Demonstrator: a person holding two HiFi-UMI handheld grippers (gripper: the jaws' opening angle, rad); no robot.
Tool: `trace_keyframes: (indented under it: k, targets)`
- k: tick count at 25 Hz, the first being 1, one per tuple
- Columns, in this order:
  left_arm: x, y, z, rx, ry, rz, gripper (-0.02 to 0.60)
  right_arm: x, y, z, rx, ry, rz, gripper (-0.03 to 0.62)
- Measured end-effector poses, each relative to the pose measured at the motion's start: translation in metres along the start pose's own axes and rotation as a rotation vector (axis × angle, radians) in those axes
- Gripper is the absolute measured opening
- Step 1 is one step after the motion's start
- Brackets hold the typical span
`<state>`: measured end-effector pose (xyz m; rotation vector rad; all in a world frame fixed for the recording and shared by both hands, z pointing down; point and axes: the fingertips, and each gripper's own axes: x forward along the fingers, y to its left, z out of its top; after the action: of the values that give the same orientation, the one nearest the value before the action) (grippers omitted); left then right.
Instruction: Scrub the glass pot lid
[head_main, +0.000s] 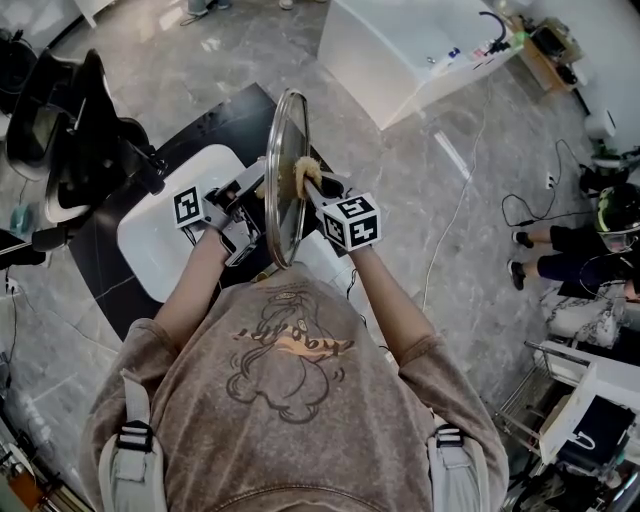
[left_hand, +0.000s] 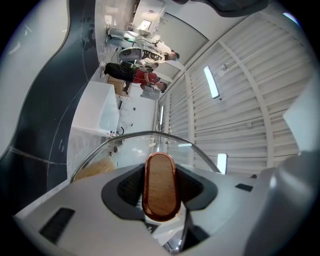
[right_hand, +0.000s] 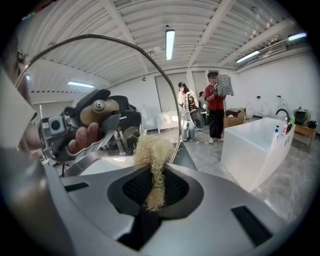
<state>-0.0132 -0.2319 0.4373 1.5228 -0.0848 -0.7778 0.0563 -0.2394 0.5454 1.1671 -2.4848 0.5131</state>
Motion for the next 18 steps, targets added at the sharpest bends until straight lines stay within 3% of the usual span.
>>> trace_keyframes:
  k: [10, 18]
  targets:
    - [-0.003, 0.006, 0.005, 0.017, -0.021, 0.023, 0.178, -0.018, 0.042, -0.021, -0.017, 0.062, 0.106, 0.048]
    - [-0.003, 0.004, 0.010, 0.026, -0.051, 0.019, 0.178, -0.049, 0.082, -0.014, -0.035, 0.070, 0.231, 0.048]
